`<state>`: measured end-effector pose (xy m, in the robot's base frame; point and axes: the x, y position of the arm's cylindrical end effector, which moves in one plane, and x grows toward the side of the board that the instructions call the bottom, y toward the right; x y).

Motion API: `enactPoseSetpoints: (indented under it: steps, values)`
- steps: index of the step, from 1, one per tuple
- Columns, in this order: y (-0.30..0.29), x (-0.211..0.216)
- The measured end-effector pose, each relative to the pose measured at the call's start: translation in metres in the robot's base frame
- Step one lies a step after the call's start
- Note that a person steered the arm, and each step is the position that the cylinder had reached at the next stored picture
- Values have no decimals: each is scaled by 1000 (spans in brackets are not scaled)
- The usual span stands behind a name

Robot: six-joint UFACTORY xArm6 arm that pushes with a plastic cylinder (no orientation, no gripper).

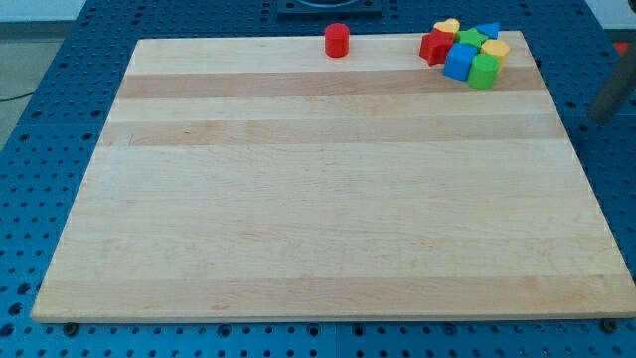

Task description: Place the hexagon at the bottom left of the board

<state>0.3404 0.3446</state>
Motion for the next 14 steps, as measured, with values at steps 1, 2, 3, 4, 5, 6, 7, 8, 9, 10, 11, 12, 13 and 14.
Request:
enactPoseSetpoints:
  steps: [1,2,3,4,5,6,7,8,9,10,11,12,13,14]
  values:
    - [0,-93]
    - [-15,-136]
    - [-52,-142]
    - [-69,-137]
    - [-72,-116]
    - [-77,-101]
    - [-102,-100]
    - [-126,-102]
    - [-128,-88]
    - [-128,-65]
    - [-128,-52]
    - [-128,-26]
    - [-145,-17]
    - [-179,-21]
